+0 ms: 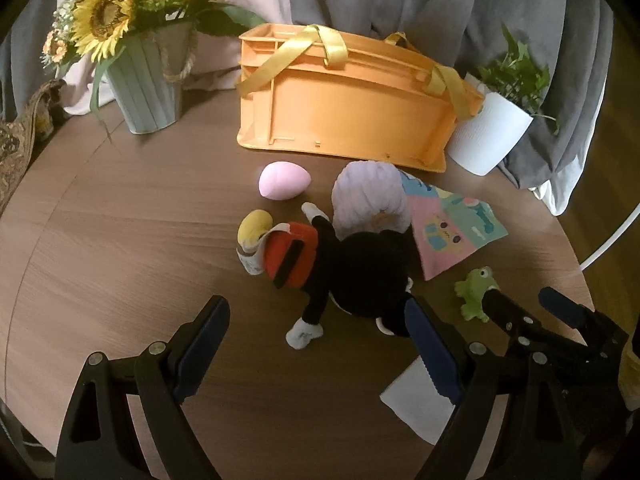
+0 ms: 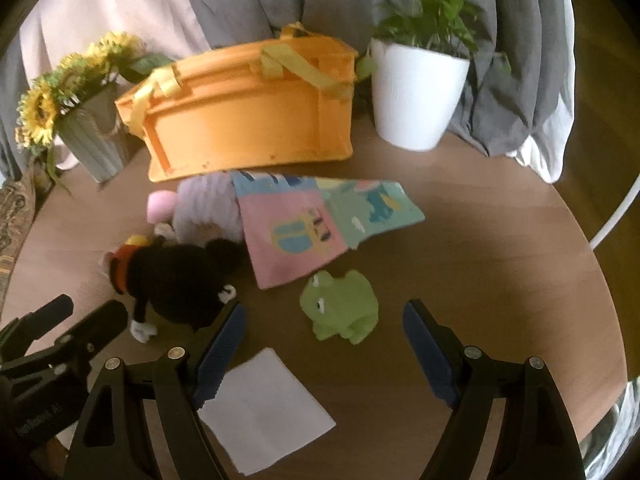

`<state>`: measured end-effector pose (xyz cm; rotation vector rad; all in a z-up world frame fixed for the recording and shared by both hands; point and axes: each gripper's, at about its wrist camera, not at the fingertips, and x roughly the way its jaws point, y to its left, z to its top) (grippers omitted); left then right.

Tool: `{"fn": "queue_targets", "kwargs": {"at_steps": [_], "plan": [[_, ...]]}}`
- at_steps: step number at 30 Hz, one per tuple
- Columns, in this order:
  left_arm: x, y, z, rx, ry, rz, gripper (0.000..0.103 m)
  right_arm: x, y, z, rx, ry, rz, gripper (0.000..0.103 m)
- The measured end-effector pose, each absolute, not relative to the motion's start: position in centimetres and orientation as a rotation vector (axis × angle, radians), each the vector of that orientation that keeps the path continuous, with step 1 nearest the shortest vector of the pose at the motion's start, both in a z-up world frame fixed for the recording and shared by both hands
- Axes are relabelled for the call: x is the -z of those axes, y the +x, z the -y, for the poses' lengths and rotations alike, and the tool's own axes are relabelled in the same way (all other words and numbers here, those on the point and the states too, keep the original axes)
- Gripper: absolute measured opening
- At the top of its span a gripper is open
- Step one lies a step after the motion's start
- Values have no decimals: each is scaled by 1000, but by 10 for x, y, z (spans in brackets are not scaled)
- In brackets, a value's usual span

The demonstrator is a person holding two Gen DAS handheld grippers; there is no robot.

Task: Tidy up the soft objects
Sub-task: 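Move both tools back toward the remaining toys on the table, then grasp the black plush toy with the left tool while the right tool grasps the green frog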

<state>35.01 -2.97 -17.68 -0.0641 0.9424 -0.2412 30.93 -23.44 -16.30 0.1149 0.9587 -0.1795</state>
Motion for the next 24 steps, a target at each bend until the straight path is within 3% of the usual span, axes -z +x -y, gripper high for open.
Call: {"fn": "queue_targets", "kwargs": {"at_steps": [21,23,24], "plan": [[204,390,54,272,-59,-931,90,214,341,258,226,194,-1054,81],[203,391,55,276,-66,-922,88,217,342,259,219,208,-1059,81],[202,391,55,278,-67,-918,85,218,343,259,219,208,-1061,76]]}}
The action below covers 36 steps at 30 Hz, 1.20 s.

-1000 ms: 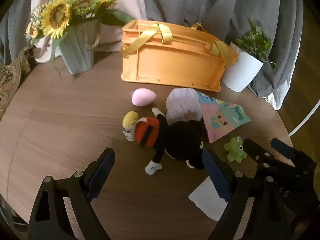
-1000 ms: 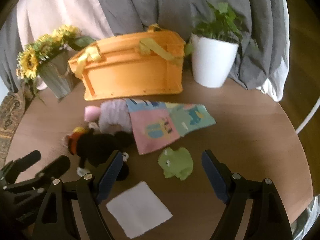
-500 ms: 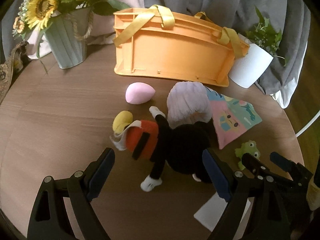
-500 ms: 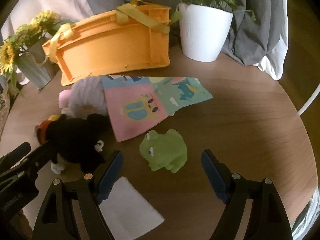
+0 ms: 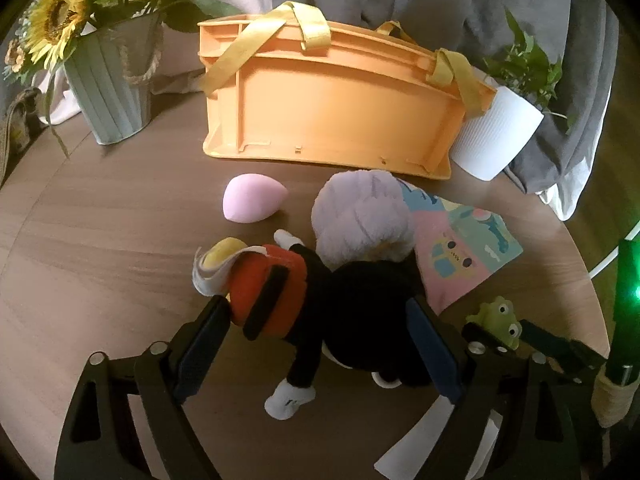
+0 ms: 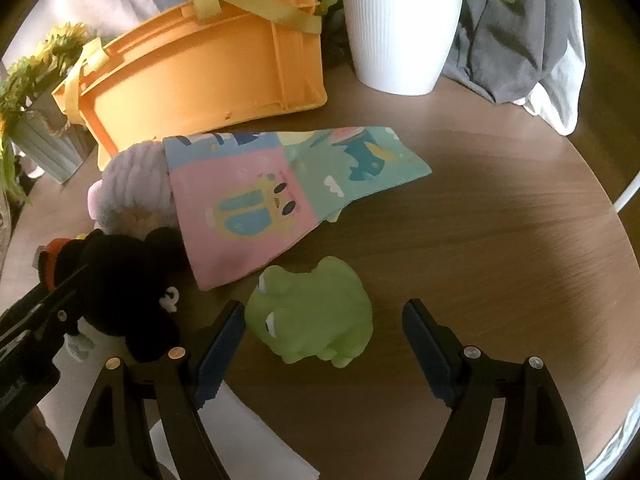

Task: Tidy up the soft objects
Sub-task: 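Grasp the black plush toy with the left tool while the right tool grasps the green frog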

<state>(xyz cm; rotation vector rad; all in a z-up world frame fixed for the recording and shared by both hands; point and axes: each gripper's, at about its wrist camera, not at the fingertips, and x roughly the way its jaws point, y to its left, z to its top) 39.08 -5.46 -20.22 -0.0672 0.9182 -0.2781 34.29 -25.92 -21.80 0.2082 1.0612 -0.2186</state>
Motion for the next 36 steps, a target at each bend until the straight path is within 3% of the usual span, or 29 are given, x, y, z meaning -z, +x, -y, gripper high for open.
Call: {"fn": "queue_targets", "kwargs": {"at_steps": [4,13,14,15,36], "plan": [[199,387,54,274,-71,-899,78,221,345,256,193,210,-1067,62],[191,374,50,247,-63,-853,66,221,341,259,193,238,-1057,61],[188,371,49,244,-57,-840,47,220,340,258,194,238,-1051,61],[186,370,49,244,-47,-833,41,219,339,258,194,238,-1046,61],[148,352,48,280,-44,-736,40,183,323,254,161,237,-946,60]]}}
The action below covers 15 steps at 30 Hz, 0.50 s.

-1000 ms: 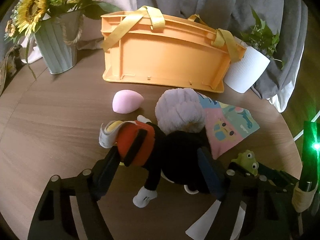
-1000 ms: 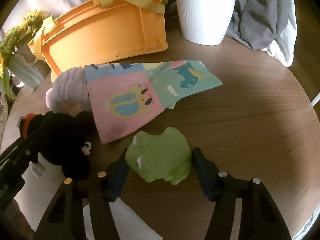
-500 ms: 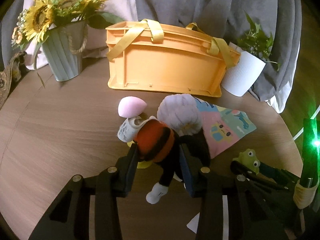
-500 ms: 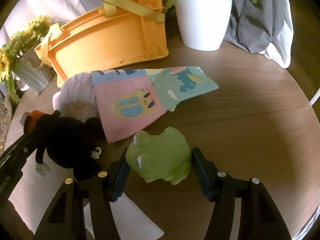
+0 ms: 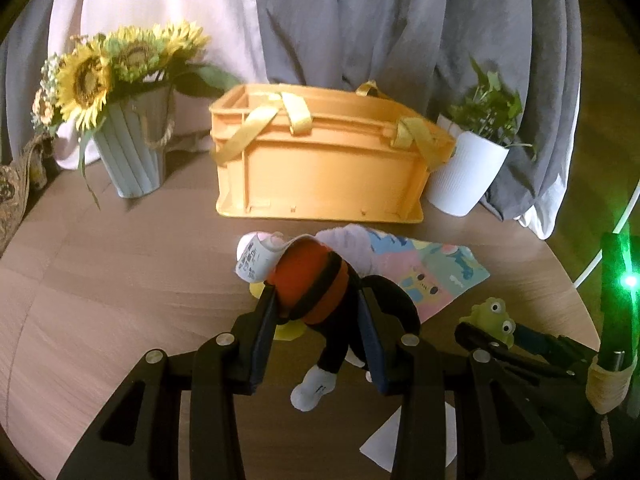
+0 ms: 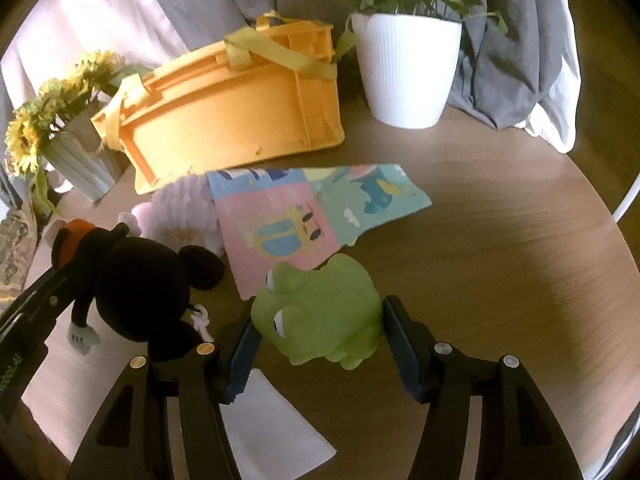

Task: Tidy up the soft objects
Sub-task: 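Grasp the black plush toy with the left tool while the right tool grasps the green frog, then lift the black plush toy and green frog over the orange crate with both tools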

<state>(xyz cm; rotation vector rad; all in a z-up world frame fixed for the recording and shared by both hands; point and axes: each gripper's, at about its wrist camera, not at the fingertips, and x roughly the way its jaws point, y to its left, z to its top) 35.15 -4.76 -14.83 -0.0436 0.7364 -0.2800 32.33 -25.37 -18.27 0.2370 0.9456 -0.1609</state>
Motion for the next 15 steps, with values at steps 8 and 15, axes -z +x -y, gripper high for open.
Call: {"fn": "queue_targets", "kwargs": {"at_steps": [8,15], "plan": [[126,347,48,284,-34,-684,40,153,318,254,146,238,-874,60],[106,344,47,281,-20,-629,40,126,317,253,140,230,-808,61]]}}
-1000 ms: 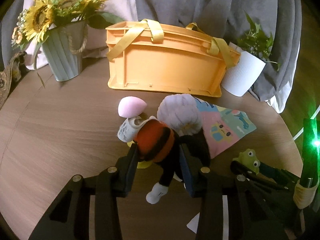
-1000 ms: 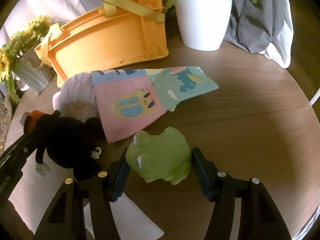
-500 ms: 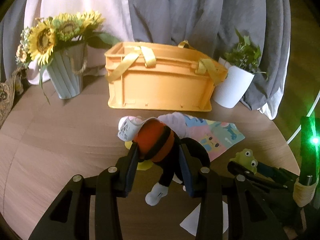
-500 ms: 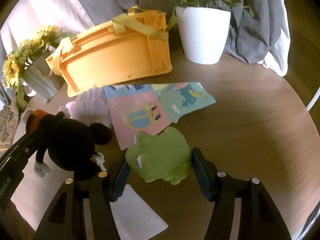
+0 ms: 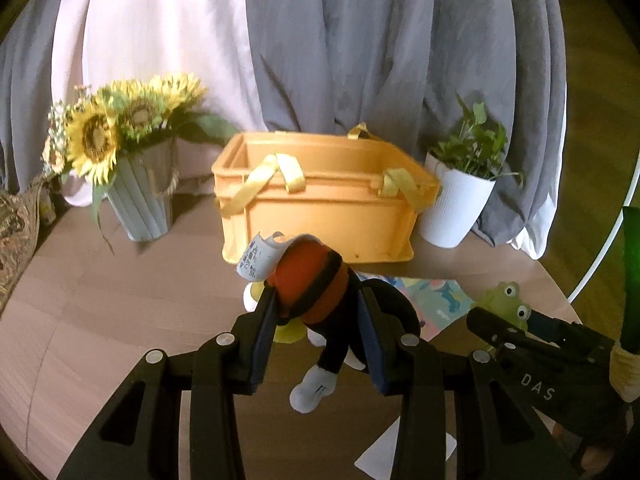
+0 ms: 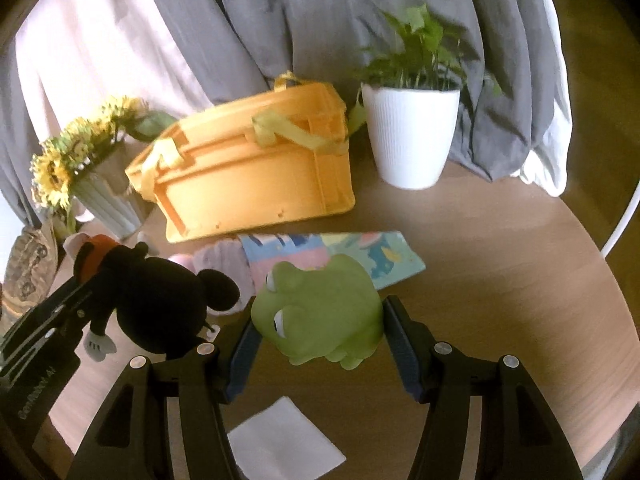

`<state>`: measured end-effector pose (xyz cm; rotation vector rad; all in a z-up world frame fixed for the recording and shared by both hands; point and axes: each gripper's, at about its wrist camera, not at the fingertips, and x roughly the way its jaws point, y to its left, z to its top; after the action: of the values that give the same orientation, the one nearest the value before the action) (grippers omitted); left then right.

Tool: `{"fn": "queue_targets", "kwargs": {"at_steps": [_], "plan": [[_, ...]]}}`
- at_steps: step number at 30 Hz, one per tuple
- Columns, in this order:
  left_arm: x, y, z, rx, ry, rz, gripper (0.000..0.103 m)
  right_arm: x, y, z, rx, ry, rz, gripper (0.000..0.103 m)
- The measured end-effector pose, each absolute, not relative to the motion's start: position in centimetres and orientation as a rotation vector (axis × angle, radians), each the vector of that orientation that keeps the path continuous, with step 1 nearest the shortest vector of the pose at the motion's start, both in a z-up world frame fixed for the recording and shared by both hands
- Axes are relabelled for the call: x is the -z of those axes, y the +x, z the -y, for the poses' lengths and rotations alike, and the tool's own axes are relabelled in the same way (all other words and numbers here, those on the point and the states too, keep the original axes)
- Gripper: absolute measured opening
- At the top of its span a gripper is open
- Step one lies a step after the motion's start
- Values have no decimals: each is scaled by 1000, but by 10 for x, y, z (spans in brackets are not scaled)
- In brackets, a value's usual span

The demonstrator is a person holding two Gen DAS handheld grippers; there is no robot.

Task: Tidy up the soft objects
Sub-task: 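Lift the black plush toy and green frog over the orange crate with both tools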

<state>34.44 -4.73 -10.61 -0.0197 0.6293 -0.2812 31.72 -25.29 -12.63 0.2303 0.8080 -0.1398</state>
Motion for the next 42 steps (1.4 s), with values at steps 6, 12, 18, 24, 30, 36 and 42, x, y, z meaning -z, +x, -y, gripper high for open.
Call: {"fn": "queue_targets", "kwargs": {"at_steps": [6,12,18,24,30,36,42], "plan": [[84,344,46,281,-23,-569,40,103,318,250,128,225,-749,61],[61,347,43,280,-30,-503,40,78,322,247,106,220,-689,61],[41,354,40,279,-34,-446,40,56,330,242,89,212,-624,61],[23,364,39,282,-29,-393,40,38,339,242,77,213,-571,61],[7,376,42,287,-16,-338,39,23,352,239,64,217,-531,61],[-6,391,43,297,-11,-305,39,11,367,240,52,222,-498,61],[-15,413,47,303,-1,-276,39,-1,385,240,47,208,-466,61]]}}
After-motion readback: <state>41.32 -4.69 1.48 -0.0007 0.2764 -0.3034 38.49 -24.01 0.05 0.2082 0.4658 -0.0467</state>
